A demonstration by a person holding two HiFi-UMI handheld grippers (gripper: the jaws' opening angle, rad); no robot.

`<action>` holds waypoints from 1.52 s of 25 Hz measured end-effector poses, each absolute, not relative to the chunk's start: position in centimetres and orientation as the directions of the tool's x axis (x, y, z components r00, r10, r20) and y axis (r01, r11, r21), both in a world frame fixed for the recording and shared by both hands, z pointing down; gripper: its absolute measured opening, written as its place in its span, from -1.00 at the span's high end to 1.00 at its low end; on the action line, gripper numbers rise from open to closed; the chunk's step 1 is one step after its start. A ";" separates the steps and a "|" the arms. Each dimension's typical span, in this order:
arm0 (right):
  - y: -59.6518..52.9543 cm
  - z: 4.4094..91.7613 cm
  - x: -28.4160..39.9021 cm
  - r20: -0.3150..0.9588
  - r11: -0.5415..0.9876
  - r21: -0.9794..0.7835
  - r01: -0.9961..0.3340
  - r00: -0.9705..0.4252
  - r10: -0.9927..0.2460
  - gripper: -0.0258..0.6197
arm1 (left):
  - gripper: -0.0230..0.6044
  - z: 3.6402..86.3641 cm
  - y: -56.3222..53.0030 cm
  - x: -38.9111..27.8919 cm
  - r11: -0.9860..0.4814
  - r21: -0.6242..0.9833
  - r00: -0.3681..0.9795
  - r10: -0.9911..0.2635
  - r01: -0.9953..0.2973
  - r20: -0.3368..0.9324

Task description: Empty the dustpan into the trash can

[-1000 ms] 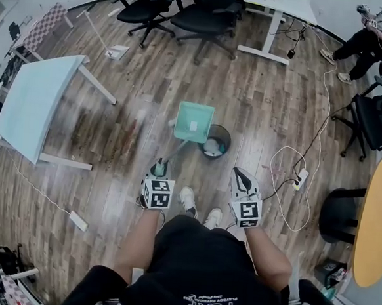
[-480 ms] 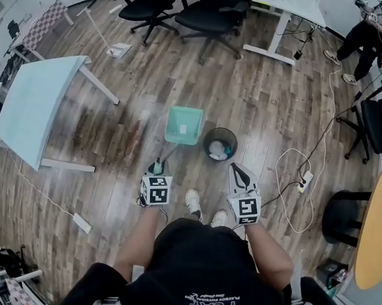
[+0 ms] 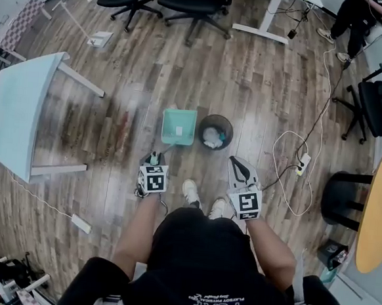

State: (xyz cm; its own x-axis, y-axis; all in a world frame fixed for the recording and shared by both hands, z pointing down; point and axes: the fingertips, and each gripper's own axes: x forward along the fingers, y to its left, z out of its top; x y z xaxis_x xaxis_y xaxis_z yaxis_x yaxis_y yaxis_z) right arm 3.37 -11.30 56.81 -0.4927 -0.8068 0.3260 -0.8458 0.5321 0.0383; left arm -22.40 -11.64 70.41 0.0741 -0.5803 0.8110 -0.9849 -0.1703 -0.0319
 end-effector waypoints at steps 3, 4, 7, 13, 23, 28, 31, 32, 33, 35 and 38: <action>-12.1 57.7 2.8 0.346 0.533 0.037 -0.845 -0.490 -0.800 0.85 | 0.62 72.3 -12.4 -22.4 -0.174 -0.020 0.081 -0.556 -0.985 0.827; -12.4 58.0 2.6 0.353 0.534 0.035 -0.845 -0.490 -0.797 0.85 | 0.62 72.9 -12.7 -22.4 -0.172 -0.016 0.082 -0.550 -0.985 0.831; -13.1 59.4 2.3 0.381 0.536 0.025 -0.844 -0.488 -0.785 0.85 | 0.61 75.0 -13.6 -22.2 -0.163 -0.002 0.085 -0.526 -0.987 0.846; -14.0 62.7 1.2 0.435 0.512 -0.002 -0.859 -0.461 -0.773 0.85 | 0.61 78.5 -14.9 -22.1 -0.155 0.033 0.106 -0.489 -0.987 0.866; -15.2 65.8 -0.2 0.479 0.486 -0.036 -0.873 -0.442 -0.758 0.85 | 0.61 82.4 -17.7 -22.2 -0.147 0.047 0.110 -0.458 -0.988 0.882; -15.1 66.1 0.0 0.484 0.479 -0.040 -0.877 -0.436 -0.759 0.85 | 0.61 82.7 -18.7 -21.0 -0.174 0.037 0.111 -0.440 -0.984 0.891; -15.2 66.0 0.0 0.480 0.471 -0.042 -0.881 -0.432 -0.764 0.85 | 0.61 82.5 -19.2 -19.8 -0.207 0.040 0.131 -0.445 -0.977 0.886; -15.2 65.9 -0.1 0.477 0.471 -0.043 -0.881 -0.432 -0.766 0.85 | 0.58 82.2 -19.4 -19.5 -0.220 0.036 0.136 -0.454 -0.975 0.881; -15.1 65.7 -0.2 0.472 0.471 -0.043 -0.881 -0.434 -0.767 0.85 | 0.51 82.0 -19.5 -19.4 -0.226 0.035 0.139 -0.463 -0.973 0.875; -15.0 65.3 -0.2 0.462 0.474 -0.041 -0.880 -0.437 -0.772 0.85 | 0.41 81.5 -19.4 -19.5 -0.216 0.036 0.138 -0.481 -0.976 0.866; -14.7 64.4 0.0 0.448 0.477 -0.036 -0.878 -0.441 -0.778 0.85 | 0.33 80.0 -19.0 -20.0 -0.192 0.049 0.144 -0.521 -0.980 0.841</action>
